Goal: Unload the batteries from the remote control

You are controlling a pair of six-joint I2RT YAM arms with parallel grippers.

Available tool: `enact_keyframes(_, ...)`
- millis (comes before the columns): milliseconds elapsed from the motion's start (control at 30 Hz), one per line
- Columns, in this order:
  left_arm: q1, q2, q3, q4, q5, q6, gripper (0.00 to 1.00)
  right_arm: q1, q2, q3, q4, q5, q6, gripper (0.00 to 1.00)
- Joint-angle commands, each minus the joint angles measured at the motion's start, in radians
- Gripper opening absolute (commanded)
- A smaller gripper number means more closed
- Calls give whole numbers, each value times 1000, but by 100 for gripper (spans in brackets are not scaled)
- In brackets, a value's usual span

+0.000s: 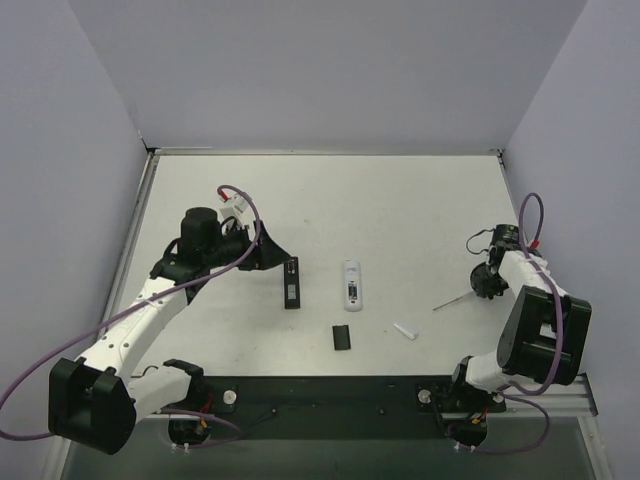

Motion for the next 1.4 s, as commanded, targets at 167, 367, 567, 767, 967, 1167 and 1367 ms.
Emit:
enact_keyframes(167, 8, 48, -3, 94, 100, -14, 77, 202, -296, 40, 77, -196, -198, 0)
enact_keyframes(367, 1, 83, -33, 250, 233, -93, 73, 402, -407, 5, 350, -530, -229, 0)
enact_keyframes(567, -41, 97, -50, 351, 307, -145, 69, 657, -453, -51, 652, -586, -145, 0)
enact_keyframes(767, -96, 117, -79, 504, 384, -224, 65, 830, -466, -101, 873, -572, -94, 0)
enact_keyframes(967, -119, 129, -125, 689, 428, -347, 55, 913, -448, -146, 1024, -522, -43, 0)
enact_keyframes(1167, -130, 140, -141, 779, 451, -409, 54, 978, -424, -157, 1128, -477, -60, 0)
enact_keyframes(1367, -137, 155, -144, 799, 456, -426, 54, 1010, -394, -130, 1142, -445, -89, 0)
